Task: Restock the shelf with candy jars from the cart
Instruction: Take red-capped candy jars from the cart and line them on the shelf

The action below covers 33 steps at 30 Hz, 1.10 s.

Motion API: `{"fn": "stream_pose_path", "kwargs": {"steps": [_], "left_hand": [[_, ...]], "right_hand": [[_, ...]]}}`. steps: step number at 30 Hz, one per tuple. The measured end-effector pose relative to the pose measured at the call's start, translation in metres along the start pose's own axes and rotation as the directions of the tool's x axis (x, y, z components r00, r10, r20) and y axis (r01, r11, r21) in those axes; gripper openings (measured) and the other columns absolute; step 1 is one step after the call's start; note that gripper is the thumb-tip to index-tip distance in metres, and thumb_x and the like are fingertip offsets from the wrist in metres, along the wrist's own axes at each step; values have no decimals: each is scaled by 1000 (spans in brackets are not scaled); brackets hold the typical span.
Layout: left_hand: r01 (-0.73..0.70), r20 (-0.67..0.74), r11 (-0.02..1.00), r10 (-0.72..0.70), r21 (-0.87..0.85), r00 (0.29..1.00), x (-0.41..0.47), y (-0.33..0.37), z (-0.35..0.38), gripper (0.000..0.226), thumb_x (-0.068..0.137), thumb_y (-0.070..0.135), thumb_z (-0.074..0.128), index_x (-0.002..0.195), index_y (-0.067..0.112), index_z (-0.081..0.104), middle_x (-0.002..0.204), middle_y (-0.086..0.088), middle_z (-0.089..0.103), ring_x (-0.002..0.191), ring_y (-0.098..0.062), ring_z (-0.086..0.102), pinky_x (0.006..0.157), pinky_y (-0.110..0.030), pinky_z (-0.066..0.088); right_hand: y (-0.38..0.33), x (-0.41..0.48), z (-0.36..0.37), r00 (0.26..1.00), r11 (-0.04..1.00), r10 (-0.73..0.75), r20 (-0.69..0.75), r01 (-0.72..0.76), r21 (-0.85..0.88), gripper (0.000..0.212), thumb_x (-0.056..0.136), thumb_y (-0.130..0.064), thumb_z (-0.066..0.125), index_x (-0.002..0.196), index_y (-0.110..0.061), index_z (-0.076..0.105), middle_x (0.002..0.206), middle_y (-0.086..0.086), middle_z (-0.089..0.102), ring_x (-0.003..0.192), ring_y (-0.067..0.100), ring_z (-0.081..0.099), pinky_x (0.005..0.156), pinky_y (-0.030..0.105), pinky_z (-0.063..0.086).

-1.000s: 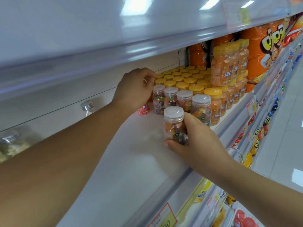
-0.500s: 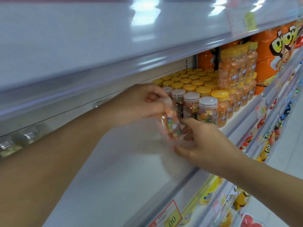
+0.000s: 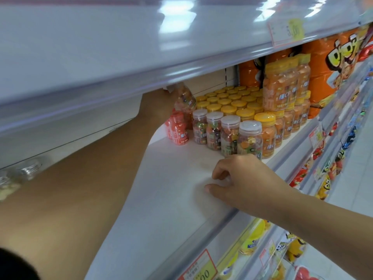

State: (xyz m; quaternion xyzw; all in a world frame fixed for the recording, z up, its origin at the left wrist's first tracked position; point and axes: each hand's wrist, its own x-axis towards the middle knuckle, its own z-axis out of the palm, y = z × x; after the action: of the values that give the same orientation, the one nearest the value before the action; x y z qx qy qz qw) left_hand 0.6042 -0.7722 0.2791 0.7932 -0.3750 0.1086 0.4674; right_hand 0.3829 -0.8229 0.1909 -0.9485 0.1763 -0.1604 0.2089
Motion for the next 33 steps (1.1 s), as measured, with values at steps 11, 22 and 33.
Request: {"fn": "stream_pose_path", "kwargs": {"steps": [11, 22, 33], "left_hand": [[-133, 138, 974, 109, 183, 984, 26, -14, 26, 21, 100, 19, 53, 120, 17, 61, 116, 6, 62, 104, -10, 53, 83, -16, 37], [-170, 371, 905, 14, 390, 928, 38, -32, 39, 27, 98, 17, 57, 125, 18, 60, 128, -4, 59, 116, -24, 55, 89, -30, 46], [-167, 370, 885, -7, 435, 929, 42, -42, 34, 29, 98, 26, 56, 126, 29, 59, 130, 1, 60, 116, -24, 56, 96, -41, 52]], "right_hand": [[-1, -1, 1, 1000, 1000, -22, -15, 22, -3, 33, 86, -53, 64, 105, -27, 70, 101, -11, 65, 95, 11, 61, 85, 32, 53], [-2, -1, 2, 998, 999, -42, -37, 42, 6, 33, 87, -53, 62, 105, -27, 70, 100, -12, 63, 94, 10, 59, 84, 29, 51], [-2, -2, 3, 998, 999, -49, -36, 49, 8, 32, 87, -53, 61, 105, -27, 69, 101, -11, 62, 96, 10, 58, 85, 30, 50]]}}
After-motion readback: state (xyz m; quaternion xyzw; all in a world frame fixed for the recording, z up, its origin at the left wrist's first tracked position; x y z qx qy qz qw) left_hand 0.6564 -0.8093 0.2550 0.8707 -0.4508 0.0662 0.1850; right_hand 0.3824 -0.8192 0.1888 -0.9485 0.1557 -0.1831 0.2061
